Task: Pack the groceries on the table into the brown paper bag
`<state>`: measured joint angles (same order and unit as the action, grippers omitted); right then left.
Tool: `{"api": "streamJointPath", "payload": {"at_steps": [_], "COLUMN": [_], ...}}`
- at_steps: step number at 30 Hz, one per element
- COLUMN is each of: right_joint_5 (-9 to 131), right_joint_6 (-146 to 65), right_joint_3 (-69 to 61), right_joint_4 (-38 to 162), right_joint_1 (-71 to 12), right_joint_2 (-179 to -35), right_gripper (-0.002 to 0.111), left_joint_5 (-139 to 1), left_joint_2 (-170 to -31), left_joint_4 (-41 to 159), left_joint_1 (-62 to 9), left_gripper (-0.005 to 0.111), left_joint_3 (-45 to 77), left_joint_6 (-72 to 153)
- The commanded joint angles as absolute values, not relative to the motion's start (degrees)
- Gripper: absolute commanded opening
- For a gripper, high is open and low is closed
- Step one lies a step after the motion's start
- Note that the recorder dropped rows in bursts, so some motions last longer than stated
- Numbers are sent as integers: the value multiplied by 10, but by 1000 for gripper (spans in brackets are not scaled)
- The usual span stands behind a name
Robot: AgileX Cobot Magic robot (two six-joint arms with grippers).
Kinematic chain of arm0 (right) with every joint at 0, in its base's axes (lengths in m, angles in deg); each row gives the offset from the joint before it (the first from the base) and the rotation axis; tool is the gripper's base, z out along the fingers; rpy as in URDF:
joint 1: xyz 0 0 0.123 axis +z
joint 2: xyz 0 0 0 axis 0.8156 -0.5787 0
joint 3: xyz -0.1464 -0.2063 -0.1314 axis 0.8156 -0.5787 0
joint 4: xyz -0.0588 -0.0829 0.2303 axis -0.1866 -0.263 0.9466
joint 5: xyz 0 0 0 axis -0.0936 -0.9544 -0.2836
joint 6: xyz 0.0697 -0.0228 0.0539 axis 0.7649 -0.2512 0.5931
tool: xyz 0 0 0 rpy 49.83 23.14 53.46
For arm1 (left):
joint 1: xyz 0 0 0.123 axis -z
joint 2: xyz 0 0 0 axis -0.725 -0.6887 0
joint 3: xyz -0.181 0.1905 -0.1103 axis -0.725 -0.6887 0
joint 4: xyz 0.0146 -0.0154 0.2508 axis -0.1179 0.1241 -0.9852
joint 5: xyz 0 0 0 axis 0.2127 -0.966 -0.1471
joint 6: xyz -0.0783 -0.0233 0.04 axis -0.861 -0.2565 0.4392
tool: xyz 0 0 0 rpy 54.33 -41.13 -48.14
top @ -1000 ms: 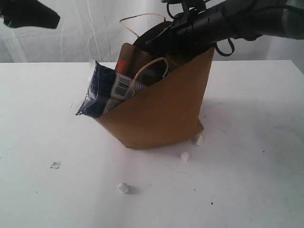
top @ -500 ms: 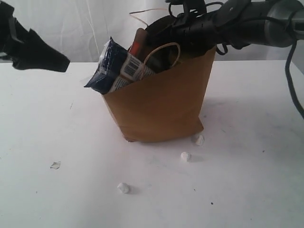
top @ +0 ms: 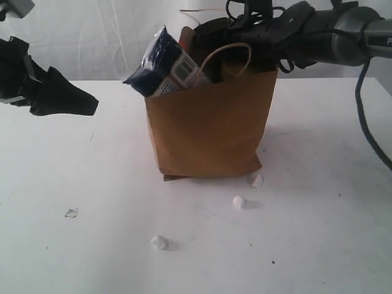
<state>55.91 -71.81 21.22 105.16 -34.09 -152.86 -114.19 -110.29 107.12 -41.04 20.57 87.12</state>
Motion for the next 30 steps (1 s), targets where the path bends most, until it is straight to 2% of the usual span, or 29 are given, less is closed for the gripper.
{"api": "streamJointPath", "payload": {"at_steps": [1,6,14,21,26,30], "right_joint_5": [484,413,439,441,434,386], "right_joint_6": [-637,-640,-696,-702,-702,-702], "right_joint_3": [179,181,208,209,209,209], "right_joint_4": [1052,1052,1052,1047,1041,1039], "right_joint_1": [-348,-348,-348,-348,-348,-348], "right_joint_2": [-1606,-1608,-1513,-1508,-1508,-1508], "right_gripper": [0,0,0,0,0,0], "left_joint_5": [-1176,-1177,-1176,-1233,-1271,-1237], "left_joint_2": [-1099,-1099,-1099,-1099,-1099,-1100], "left_joint_4": [1084,1085,1105,1112,1277,1412], "left_joint_1": [-412,-412,-412,-412,-409,-376], "left_gripper": [86,86,86,86,86,86], "left_joint_3": [202,202,202,202,185,145], "left_joint_6": [875,875,877,886,1021,1171]}}
